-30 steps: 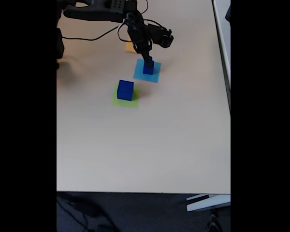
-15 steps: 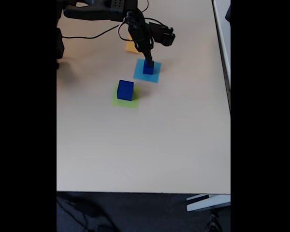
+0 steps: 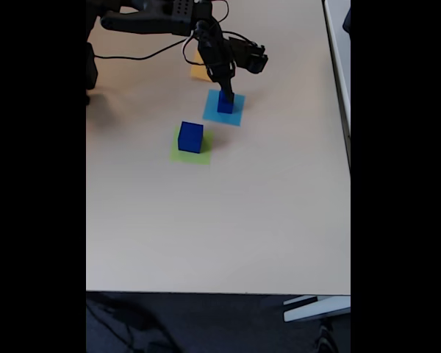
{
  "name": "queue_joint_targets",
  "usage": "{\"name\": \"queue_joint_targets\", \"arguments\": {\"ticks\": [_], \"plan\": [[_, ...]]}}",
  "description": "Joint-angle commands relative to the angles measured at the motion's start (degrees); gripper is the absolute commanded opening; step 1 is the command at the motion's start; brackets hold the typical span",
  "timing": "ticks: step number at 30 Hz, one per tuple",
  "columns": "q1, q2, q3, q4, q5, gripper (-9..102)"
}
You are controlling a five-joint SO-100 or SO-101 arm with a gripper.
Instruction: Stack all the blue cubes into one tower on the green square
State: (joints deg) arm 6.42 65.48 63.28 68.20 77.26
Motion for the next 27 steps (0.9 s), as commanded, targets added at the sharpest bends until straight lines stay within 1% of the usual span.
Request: {"name": "queue_joint_targets", "arguments": {"ticks": [1, 7, 13, 27], "plan": [[-0.4, 1.0, -3.3, 0.0, 0.5, 22], [-0.4, 1.1, -2.8, 0.1, 0.4, 22], [-0.5, 1.3, -2.5, 0.5, 1.4, 18], [-0.7, 1.2, -2.5, 1.3, 2.9, 15]]}}
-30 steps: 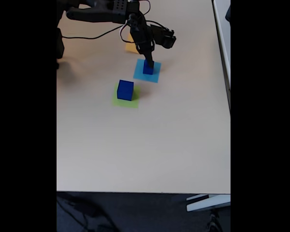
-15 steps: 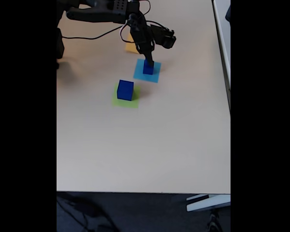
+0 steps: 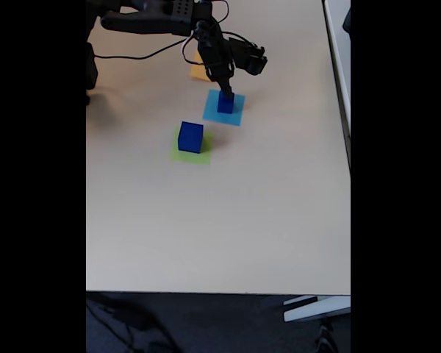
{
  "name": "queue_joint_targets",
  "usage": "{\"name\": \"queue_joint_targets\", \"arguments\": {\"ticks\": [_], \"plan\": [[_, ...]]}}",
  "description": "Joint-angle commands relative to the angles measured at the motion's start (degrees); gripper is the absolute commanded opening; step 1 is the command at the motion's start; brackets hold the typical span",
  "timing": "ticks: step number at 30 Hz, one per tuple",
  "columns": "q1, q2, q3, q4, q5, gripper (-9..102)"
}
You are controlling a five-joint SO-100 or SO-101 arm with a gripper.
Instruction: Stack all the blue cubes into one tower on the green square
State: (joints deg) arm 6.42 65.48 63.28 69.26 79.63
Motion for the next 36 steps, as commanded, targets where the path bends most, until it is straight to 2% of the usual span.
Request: {"name": "queue_joint_targets", "arguments": {"ticks": [1, 19, 25, 36], "plan": [[-0.7, 1.2, -2.5, 0.3, 0.6, 15], [-0.4, 0.8, -2.6, 0.3, 1.5, 12], [-0.4, 0.9, -1.8, 0.6, 4.1, 4], [-0.6, 1.0, -1.6, 0.7, 6.6, 0]]}}
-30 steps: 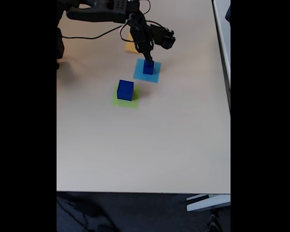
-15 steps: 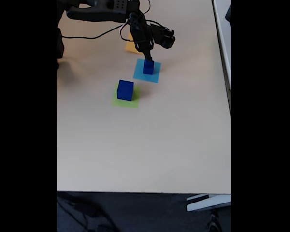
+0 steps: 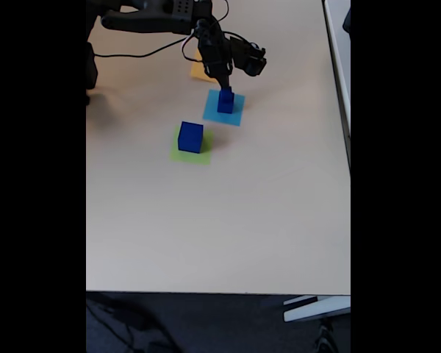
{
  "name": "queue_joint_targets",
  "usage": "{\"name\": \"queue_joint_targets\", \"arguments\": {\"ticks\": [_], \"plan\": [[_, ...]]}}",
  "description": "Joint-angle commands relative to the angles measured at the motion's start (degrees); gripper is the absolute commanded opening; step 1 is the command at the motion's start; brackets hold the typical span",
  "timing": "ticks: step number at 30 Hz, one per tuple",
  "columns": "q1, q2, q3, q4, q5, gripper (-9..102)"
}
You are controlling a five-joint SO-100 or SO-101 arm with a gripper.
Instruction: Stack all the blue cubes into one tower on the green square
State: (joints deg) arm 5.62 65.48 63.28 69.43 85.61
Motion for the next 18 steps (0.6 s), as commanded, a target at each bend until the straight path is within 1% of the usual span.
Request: {"name": "queue_joint_targets", "arguments": {"ticks": [1, 6, 13, 18], "plan": [[0.1, 1.0, -1.6, 0.4, 0.7, 0], [-0.2, 3.0, -0.4, 0.5, 0.6, 0], [1.8, 5.4, -0.9, 0.9, -3.9, 0], [2.5, 5.8, -1.3, 0.6, -5.0, 0]]}}
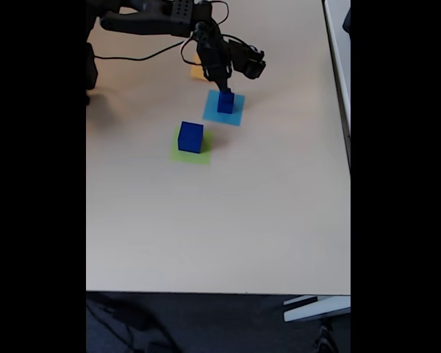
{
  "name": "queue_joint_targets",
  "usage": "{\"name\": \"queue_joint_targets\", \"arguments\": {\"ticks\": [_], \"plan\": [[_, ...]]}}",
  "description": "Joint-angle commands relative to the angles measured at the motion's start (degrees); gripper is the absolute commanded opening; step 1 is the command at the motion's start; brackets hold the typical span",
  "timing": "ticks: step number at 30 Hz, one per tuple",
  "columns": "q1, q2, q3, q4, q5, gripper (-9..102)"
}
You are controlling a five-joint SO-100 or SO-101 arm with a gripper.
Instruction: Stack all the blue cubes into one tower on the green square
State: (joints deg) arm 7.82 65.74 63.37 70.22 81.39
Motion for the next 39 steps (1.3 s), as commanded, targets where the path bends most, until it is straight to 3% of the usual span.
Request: {"name": "queue_joint_targets", "arguments": {"ticks": [1, 13, 19, 25, 31, 39], "plan": [[0.5, 5.5, -1.4, -0.4, -1.1, 0], [0.7, 4.9, -6.2, 3.3, -1.3, 0], [1.8, 7.3, -7.7, 9.8, 0.8, 0], [6.9, 10.5, -7.4, 14.1, -4.4, 0], [13.8, 12.0, -4.8, 14.2, -10.2, 0], [17.8, 14.2, 6.2, 9.8, -10.4, 0]]}}
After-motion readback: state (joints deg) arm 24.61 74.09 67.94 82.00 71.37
